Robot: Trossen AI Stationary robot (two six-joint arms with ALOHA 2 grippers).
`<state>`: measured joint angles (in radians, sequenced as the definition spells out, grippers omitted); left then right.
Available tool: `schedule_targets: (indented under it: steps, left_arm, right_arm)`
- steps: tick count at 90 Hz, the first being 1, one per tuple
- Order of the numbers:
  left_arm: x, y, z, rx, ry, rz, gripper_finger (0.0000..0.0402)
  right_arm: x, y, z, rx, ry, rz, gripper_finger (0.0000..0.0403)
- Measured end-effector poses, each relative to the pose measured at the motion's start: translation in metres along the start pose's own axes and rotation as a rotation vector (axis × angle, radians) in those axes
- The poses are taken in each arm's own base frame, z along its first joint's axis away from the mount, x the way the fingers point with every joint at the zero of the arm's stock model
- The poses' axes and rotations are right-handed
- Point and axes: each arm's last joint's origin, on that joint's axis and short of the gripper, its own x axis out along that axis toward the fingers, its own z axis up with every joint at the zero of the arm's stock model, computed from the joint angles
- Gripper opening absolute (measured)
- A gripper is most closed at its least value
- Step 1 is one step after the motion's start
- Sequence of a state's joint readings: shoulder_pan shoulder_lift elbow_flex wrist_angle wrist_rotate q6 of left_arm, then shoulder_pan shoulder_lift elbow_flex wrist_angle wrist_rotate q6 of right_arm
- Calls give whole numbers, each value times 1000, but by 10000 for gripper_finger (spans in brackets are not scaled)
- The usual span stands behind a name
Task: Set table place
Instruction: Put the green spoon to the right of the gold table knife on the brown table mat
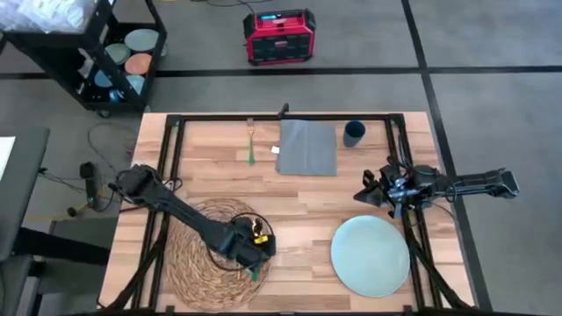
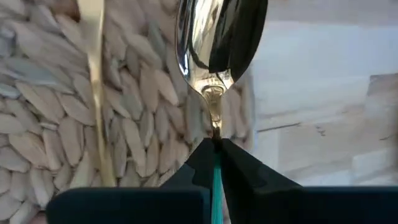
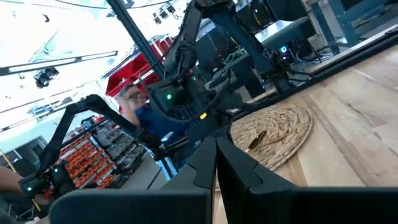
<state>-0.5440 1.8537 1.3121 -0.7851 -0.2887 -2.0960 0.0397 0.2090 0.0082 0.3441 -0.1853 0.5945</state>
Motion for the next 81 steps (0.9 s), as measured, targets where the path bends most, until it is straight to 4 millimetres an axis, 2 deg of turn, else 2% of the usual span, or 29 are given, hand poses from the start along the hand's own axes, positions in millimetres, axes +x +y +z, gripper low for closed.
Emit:
schedule_targets:
  steps: [51, 81]
  left_arm:
    - [9, 16, 1, -8, 5, 76, 0]
    - [11, 12, 3, 15, 15, 52, 0]
  right_arm:
    - [0, -1, -2, 4, 25, -9, 0]
    - [0, -1, -2, 5, 28, -9, 0]
